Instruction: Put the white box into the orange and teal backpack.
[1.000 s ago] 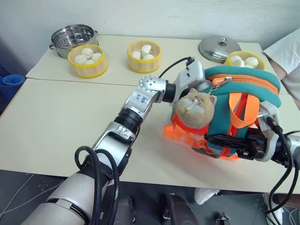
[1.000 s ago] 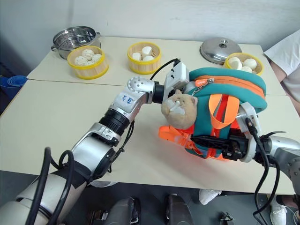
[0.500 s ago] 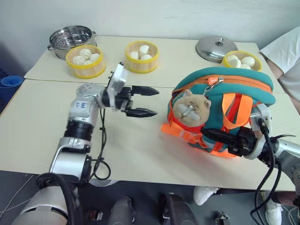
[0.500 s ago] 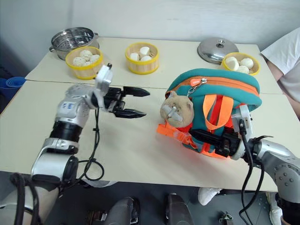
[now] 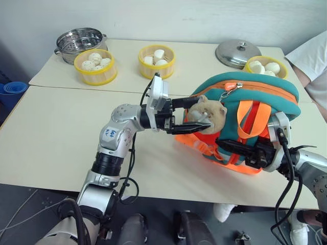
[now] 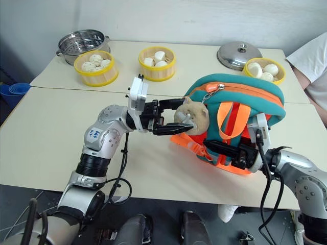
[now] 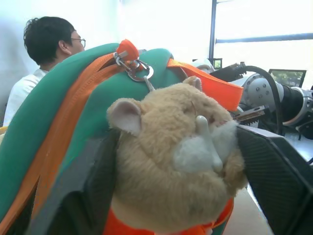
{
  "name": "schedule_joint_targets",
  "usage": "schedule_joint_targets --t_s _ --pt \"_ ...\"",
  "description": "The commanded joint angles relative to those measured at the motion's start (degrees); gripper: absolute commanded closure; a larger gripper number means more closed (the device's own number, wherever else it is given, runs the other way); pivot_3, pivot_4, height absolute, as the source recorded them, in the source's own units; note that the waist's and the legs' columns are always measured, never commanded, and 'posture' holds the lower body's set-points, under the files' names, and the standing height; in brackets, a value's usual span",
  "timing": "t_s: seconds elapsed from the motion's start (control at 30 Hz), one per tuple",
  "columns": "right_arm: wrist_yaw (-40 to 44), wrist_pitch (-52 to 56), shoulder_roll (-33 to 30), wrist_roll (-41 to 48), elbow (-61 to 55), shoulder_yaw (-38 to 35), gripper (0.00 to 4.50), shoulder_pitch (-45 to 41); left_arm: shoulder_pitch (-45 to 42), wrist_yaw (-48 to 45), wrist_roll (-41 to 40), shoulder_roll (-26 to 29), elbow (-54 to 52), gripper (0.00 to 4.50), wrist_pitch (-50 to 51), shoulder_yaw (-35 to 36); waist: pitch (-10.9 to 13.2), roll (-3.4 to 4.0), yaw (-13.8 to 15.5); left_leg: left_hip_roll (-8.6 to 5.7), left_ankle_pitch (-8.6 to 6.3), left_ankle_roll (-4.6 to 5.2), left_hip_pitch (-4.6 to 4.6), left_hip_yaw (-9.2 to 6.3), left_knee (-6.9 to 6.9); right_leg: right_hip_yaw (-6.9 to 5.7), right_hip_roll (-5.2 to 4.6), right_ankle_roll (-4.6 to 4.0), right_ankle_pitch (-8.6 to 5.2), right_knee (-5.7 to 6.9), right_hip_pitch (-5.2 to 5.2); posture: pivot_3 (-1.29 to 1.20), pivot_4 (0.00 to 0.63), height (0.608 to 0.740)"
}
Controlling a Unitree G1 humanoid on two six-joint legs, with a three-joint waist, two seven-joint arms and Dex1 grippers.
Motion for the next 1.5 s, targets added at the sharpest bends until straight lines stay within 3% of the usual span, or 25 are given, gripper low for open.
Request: schedule_joint_targets --t_s 0.03,0.23,0.3,0.4,0.53,0.73,0.8,0.9,1.0,1.03,1.23,1.4,1.43,1.5 --pt "-0.41 0.12 -0.12 1.55 -1.79 -1.37 4.5 0.6 -0.42 0.03 0.26 2.52 -1.03 2.07 -0.3 0.13 0.0 0.0 -0.06 0.0 0.0 0.0 0.0 0.0 0.02 0.01 0.0 0.0 0.0 0.0 0.0 0.0 0.15 0.74" --pt "-2.68 -1.05 0.99 2.28 -2.47 -3.07 4.5 1.6 -5.87 0.51 -1.55 8.66 6.04 3.81 -0.4 6.16 0.0 0.0 -0.03 0.0 0.0 0.01 0.01 0.0 0.03 0.01 0.0 0.0 0.0 0.02 0.0 0.0 0.15 0.74" --pt "-3.28 -1.44 1.24 2.56 -2.67 -4.09 4.5 2.44 -9.35 1.09 -2.18 11.02 10.15 4.07 0.41 8.5 0.0 0.0 -0.02 0.0 0.0 0.01 0.0 0.01 0.03 0.01 0.01 0.0 0.0 0.0 -0.01 0.0 0.15 0.74" --pt "-3.67 -1.96 1.59 2.65 -3.12 -5.2 4.5 3.95 -13.38 1.81 0.68 14.83 17.47 4.07 -0.32 9.13 0.0 0.0 0.02 -0.02 0.0 0.0 -0.01 0.01 -0.02 -0.01 -0.01 0.0 0.0 -0.02 -0.01 0.0 0.15 0.74" --pt "-4.23 -2.94 2.25 3.11 -3.91 -6.37 4.5 6.16 -15.98 2.8 11.85 19.83 30.16 4.07 -10.49 3.43 0.0 0.01 -0.06 -0.02 0.0 0.0 0.01 0.03 -0.02 -0.03 -0.01 0.0 0.0 -0.03 -0.01 0.0 0.15 0.74" --pt "-5.78 -4.89 4.35 3.04 -4.19 -6.41 4.5 8.06 -12.12 3.87 19.86 15.14 42.71 4.07 -24.14 -2.52 -0.01 0.0 0.05 -0.02 -0.02 0.04 -0.02 0.07 0.02 -0.02 -0.04 0.0 0.0 -0.02 -0.03 0.0 0.15 0.74" --pt "-6.09 -5.52 5.42 2.84 -4.05 -5.98 4.5 8.45 -9.41 3.85 18.96 11.54 44.05 4.07 -24.81 -2.34 -0.04 0.02 0.09 -0.02 -0.04 0.05 0.01 0.07 0.0 -0.02 -0.04 0.0 0.0 -0.03 -0.01 0.0 0.15 0.74" --pt "-8.02 -7.21 7.55 0.88 -3.06 -4.94 4.5 8.35 -5.66 1.52 15.65 8.55 41.49 4.07 -21.4 -0.64 -0.04 0.01 0.0 -0.01 -0.04 0.05 -0.01 0.08 0.04 -0.03 -0.06 0.0 0.0 0.02 -0.02 0.0 0.15 0.74" --pt "-9.43 -12.18 9.88 -5.08 -1.17 -3.96 4.5 7.34 -1.21 0.75 15.11 10.32 34.83 4.07 -19.37 -0.09 -0.07 0.02 -0.25 0.02 -0.04 0.04 0.01 0.07 0.09 -0.02 -0.03 0.0 0.0 0.07 -0.02 0.0 0.15 0.74" --pt "-8.65 -13.72 9.91 -6.69 -0.97 -3.67 4.5 7.3 0.03 1.02 14.24 11.56 31.96 3.74 -17.03 0.82 -0.09 0.05 -0.25 0.02 -0.04 0.03 0.07 0.09 0.07 0.02 -0.02 0.0 0.0 0.1 0.0 0.0 0.15 0.74" --pt "-0.45 -28.44 4.74 -22.65 0.41 -1.2 2.63 10.3 10.34 -1.06 8.2 21.31 14.24 1.88 -11.89 7.44 -0.09 0.05 -1.23 0.02 -0.02 0.0 0.07 0.09 -0.06 0.03 -0.03 -0.01 0.0 0.1 -0.04 0.0 0.15 0.74" --pt "11.75 -44.39 -3.01 -30.61 10.3 -8.82 0.85 17.27 28.88 -4.68 5.26 32.1 -0.66 0.28 -11.65 14.65 -0.1 0.06 -1.37 -0.01 -0.05 0.02 0.16 0.14 -0.2 0.07 -0.12 -0.01 -0.01 0.0 0.02 0.0 0.15 0.74" --pt "14.22 -48.52 -4.08 -32.3 13.05 -9.62 0.49 18.52 31.91 -4.76 5.67 33.29 -2.22 0.01 -13.24 15.65 -0.1 0.06 -1.37 -0.01 -0.08 0.03 0.21 0.14 -0.2 0.06 -0.12 -0.02 -0.01 -0.03 0.07 0.0 0.15 0.74" --pt "16.96 -55.24 -5.33 -34.43 19.94 -11.06 0.03 19.18 37.36 -3.54 5.7 34.99 -4.92 0.0 -13.76 18.22 -0.1 0.05 -1.23 0.01 -0.24 0.31 0.26 0.13 -0.21 0.04 -0.14 -0.03 -0.02 -0.13 0.16 0.0 0.15 0.74"
